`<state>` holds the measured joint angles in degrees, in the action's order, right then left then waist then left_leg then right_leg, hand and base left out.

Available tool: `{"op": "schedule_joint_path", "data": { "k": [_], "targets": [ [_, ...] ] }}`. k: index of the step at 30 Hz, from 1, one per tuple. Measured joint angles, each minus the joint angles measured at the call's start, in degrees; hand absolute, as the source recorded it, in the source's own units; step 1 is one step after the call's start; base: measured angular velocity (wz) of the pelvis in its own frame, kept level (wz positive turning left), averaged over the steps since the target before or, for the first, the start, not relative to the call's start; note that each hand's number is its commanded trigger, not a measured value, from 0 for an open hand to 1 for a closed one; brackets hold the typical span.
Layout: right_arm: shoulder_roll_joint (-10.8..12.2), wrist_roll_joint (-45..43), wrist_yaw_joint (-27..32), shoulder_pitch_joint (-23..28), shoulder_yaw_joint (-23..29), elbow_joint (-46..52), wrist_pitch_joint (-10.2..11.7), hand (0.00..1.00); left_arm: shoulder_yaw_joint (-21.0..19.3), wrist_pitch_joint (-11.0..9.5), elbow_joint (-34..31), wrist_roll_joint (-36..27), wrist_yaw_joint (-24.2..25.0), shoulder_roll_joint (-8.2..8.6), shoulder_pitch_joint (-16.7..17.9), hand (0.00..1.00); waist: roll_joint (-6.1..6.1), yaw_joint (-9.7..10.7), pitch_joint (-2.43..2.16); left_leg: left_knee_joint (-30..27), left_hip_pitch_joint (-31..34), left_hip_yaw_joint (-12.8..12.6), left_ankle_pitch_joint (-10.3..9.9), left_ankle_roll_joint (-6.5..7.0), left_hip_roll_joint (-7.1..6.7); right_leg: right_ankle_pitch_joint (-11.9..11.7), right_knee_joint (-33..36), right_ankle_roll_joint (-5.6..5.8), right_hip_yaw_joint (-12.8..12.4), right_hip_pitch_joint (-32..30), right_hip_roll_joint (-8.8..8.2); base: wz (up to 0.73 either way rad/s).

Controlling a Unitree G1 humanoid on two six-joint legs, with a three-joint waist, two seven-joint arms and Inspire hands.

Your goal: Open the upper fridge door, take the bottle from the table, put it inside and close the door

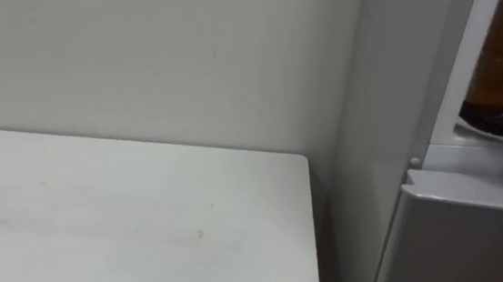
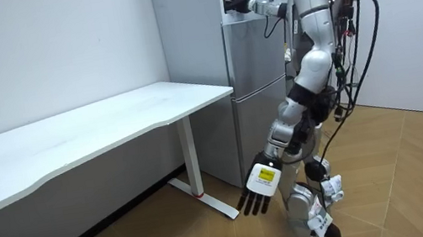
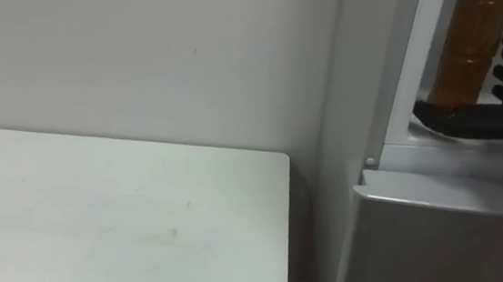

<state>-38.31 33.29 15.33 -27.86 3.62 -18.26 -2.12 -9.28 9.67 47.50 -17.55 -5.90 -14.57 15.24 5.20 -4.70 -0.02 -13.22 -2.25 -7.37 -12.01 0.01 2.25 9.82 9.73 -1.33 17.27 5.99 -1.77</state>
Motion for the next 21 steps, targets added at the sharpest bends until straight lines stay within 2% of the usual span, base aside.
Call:
{"op": "schedule_joint_path", "data": {
  "k": [2, 4, 8, 13, 15, 17, 21],
  "targets": [
    [0.1, 0.0, -0.2, 1.3, 0.3, 2.0, 0.1, 0.00, 0.0, 0.0, 1.1, -0.7, 0.0, 0.04, -0.6, 0.00, -0.64, 0.1, -0.26, 0.6, -0.3, -0.4, 0.0, 0.00, 0.02, 0.0, 0.0, 0.01, -0.1, 0.0, 0.00, -0.08],
    [0.2, 0.0, -0.5, 2.1, 0.6, 3.4, 0.2, 0.00, 0.0, 0.0, 1.7, -0.7, 0.0, 0.10, -0.8, 0.00, -1.14, 0.2, -0.34, 0.6, -0.4, -0.5, 0.0, 0.00, 0.01, 0.0, 0.0, 0.01, -0.2, 0.1, -0.01, -0.03],
    [0.2, 0.0, -0.6, 2.2, 0.6, 4.4, 0.5, 0.00, 0.0, -0.1, 2.6, -0.7, 0.0, 0.09, -1.3, 0.00, -1.58, 0.4, -0.25, 0.7, -0.6, -0.7, 0.0, 0.00, 0.05, 0.0, 0.0, 0.01, -0.7, 0.0, 0.05, -0.03],
    [0.4, 0.7, -1.1, 2.3, 1.4, 4.5, 0.0, 0.00, 0.0, -0.1, 3.2, -0.4, 0.0, 0.11, -1.2, 0.00, -1.54, 0.4, -0.23, 1.2, -1.4, -1.2, 0.0, 0.00, 0.05, 0.0, 0.1, 0.01, -1.3, 0.2, 0.09, -0.06],
    [1.4, 0.6, -0.9, 2.8, 2.5, 5.4, -0.4, 0.00, 0.0, -0.1, 3.2, -0.3, 0.1, 0.16, -1.2, 0.00, -1.44, 0.5, -0.29, 1.5, -1.4, -1.5, 0.0, 0.01, 0.03, 0.0, 0.1, 0.01, -1.5, 0.2, 0.07, -0.07],
    [2.7, 0.3, -0.2, 4.6, 3.0, 8.2, -0.5, 0.00, 0.0, -0.1, 3.5, -0.3, 0.1, 0.28, -1.0, 0.00, -1.38, 1.4, -0.34, 1.5, -1.4, -1.7, 0.0, 0.02, 0.03, 0.0, 0.1, 0.02, -1.5, 0.1, 0.06, -0.03],
    [2.7, 0.4, 0.4, 6.0, 3.1, 10.4, -1.3, 0.00, 0.0, -0.4, 5.3, -0.3, 0.1, 0.36, -1.4, 0.00, -1.65, 2.3, -0.25, 1.5, -1.5, -1.9, 0.0, 0.03, -0.02, 0.0, 0.1, 0.05, -1.6, 0.0, 0.02, -0.04]
  ]
}}
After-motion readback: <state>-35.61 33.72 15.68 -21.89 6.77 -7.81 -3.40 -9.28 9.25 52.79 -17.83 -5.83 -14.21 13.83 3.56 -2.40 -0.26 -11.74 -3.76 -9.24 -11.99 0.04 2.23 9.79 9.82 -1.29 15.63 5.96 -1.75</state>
